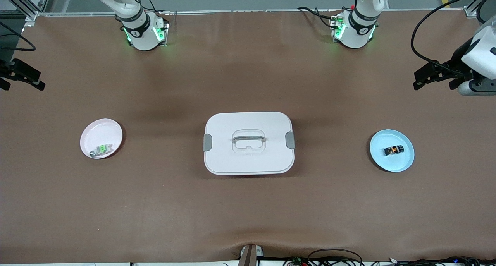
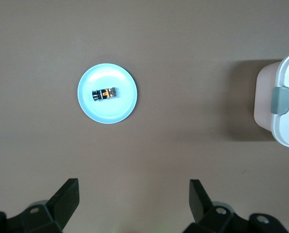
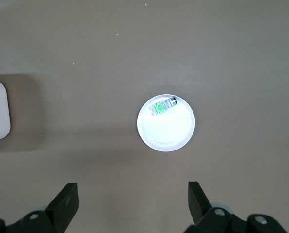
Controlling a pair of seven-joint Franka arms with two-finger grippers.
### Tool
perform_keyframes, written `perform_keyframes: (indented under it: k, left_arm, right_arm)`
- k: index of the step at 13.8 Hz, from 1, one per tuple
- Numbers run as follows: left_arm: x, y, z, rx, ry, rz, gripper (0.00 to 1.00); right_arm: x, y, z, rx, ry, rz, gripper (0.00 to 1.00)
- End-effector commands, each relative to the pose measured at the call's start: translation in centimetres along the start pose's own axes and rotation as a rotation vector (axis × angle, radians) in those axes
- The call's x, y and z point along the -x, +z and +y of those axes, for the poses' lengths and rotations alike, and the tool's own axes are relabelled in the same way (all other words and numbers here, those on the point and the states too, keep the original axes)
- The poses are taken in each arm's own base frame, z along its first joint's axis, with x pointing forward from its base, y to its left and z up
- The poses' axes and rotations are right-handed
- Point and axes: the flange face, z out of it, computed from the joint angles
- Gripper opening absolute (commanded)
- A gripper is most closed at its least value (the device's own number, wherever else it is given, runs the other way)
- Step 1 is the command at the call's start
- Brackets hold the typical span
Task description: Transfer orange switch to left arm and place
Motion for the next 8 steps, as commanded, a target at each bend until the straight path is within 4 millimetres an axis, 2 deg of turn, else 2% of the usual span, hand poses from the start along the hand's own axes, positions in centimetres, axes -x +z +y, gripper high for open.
perform_keyframes:
  k: [1,8]
  left_arm:
    - [0.4,-0.9,0.1,-0.055,0.021,0.004,1.0]
    - [-0.1,-2.4,-0.2,-0.05,0.012,0.041,1.0]
  right_arm:
    - [0.5,-0.2,0.0,0.009,-0.01,0.005,1.0]
    - [0.5,-0.1,0.0,0.009,-0.01,0.003,1.0]
